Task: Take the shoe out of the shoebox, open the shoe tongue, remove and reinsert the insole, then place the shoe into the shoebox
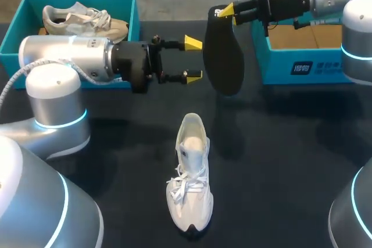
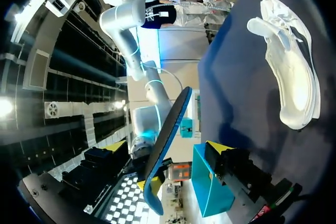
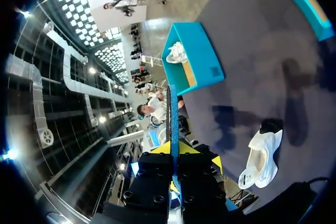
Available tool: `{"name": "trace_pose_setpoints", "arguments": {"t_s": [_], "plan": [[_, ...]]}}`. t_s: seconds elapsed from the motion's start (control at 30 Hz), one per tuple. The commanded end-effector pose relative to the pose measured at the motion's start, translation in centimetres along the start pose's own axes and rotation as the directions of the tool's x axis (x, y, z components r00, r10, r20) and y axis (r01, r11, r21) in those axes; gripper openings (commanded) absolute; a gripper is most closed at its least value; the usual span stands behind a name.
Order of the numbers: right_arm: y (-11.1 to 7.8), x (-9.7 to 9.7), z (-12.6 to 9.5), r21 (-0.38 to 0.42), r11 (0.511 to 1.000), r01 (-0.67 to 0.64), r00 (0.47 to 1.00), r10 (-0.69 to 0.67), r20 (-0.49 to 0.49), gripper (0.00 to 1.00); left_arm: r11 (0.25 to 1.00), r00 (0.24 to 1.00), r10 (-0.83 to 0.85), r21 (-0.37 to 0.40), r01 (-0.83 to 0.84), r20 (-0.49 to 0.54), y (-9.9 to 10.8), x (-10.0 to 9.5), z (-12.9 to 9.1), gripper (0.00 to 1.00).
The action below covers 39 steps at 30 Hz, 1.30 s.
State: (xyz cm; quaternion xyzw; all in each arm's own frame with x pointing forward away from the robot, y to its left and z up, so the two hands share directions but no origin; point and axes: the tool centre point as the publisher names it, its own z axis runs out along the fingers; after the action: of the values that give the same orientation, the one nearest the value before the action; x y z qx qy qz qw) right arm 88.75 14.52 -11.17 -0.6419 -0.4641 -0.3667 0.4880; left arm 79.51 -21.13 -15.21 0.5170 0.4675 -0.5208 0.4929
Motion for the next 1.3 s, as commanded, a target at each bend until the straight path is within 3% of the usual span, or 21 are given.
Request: {"name": "trace_pose_setpoints", "arguments": {"t_s": [0.03, 0.3, 0.4, 0.6, 0.9, 1.0, 1.23, 1.3], "plan": [[0.0, 0.0, 0.1, 0.000, 1.000, 0.000, 1.000, 0.000, 0.002, 0.00, 1.000, 1.000, 0.012, 0.001, -0.012, 0.004, 0.5, 0.1, 1.2, 0.83], [0.0, 0.0, 0.1, 0.000, 1.000, 0.000, 1.000, 0.000, 0.002, 0.00, 0.999, 0.999, 0.030, 0.009, -0.030, 0.011, 0.6, -0.4, 2.2, 0.65], [0.0, 0.0, 0.1, 0.000, 1.000, 0.000, 1.000, 0.000, 0.002, 0.00, 0.999, 0.999, 0.037, 0.016, -0.038, 0.017, 0.6, -0.7, 2.6, 0.50], [0.0, 0.0, 0.1, 0.000, 1.000, 0.000, 1.000, 0.000, 0.002, 0.00, 0.999, 0.998, 0.050, 0.021, -0.050, 0.027, 0.5, -1.2, 3.0, 0.36], [0.0, 0.0, 0.1, 0.000, 1.000, 0.000, 1.000, 0.000, 0.002, 0.00, 0.997, 0.998, 0.064, 0.032, -0.065, 0.030, 0.2, -1.7, 3.3, 0.29], [0.0, 0.0, 0.1, 0.000, 1.000, 0.000, 1.000, 0.000, 0.002, 0.00, 0.997, 0.997, 0.067, 0.028, -0.068, 0.030, 0.2, -1.7, 3.4, 0.16], [0.0, 0.0, 0.1, 0.000, 1.000, 0.000, 1.000, 0.000, 0.002, 0.00, 0.997, 0.997, 0.073, 0.017, -0.074, 0.027, 0.2, -1.8, 3.5, 0.00], [0.0, 0.0, 0.1, 0.000, 1.000, 0.000, 1.000, 0.000, 0.002, 0.00, 0.997, 0.997, 0.075, 0.014, -0.075, 0.028, 0.2, -1.8, 3.5, 0.00]]}}
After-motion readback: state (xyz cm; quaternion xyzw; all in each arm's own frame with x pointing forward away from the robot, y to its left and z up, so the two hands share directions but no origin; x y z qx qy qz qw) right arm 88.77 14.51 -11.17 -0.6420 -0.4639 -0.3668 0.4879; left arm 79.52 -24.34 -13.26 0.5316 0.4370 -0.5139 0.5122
